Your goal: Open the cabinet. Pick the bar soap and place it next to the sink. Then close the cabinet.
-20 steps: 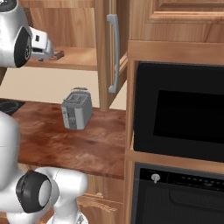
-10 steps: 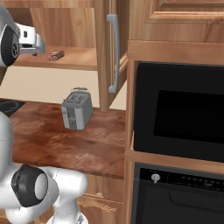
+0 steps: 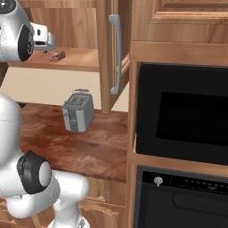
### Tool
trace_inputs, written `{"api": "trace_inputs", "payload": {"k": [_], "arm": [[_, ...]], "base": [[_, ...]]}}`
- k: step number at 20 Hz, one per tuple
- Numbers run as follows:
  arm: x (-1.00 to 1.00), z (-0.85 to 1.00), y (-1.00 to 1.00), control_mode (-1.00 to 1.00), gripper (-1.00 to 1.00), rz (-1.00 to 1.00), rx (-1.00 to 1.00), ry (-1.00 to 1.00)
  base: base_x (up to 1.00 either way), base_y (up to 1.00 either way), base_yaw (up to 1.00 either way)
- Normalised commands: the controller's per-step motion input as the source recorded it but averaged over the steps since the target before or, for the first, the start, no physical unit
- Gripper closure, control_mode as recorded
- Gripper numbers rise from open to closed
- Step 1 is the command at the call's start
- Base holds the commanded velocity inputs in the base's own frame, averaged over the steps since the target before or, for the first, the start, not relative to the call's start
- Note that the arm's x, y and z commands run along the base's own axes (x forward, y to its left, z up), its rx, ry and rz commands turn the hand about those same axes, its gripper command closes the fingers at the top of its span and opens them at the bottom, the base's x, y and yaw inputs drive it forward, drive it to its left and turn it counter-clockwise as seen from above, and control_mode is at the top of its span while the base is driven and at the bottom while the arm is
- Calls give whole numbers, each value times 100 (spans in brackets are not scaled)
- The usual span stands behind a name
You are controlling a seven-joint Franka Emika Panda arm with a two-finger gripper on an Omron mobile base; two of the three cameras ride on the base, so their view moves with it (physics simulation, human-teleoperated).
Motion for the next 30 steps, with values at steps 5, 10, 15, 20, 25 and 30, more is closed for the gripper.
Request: {"api": "trace_inputs", "payload": {"k": [5,10,15,20,25,30], "arm": [[55,-29,0,-100,-100,-1,0,0],[42,-26,0,-100,-100,-1,0,-1],[26,-9,0,-100,-100,-4,0,0],[42,0,1,-100,-100,-6,0,0],[37,0,3,-100,-100,-11,0,0],[7,0,1,-100,-100,-5,0,0]], "base": [[0,0,0],[0,0,0],[0,0,0],[0,0,0],[0,0,0],[0,0,0]]}}
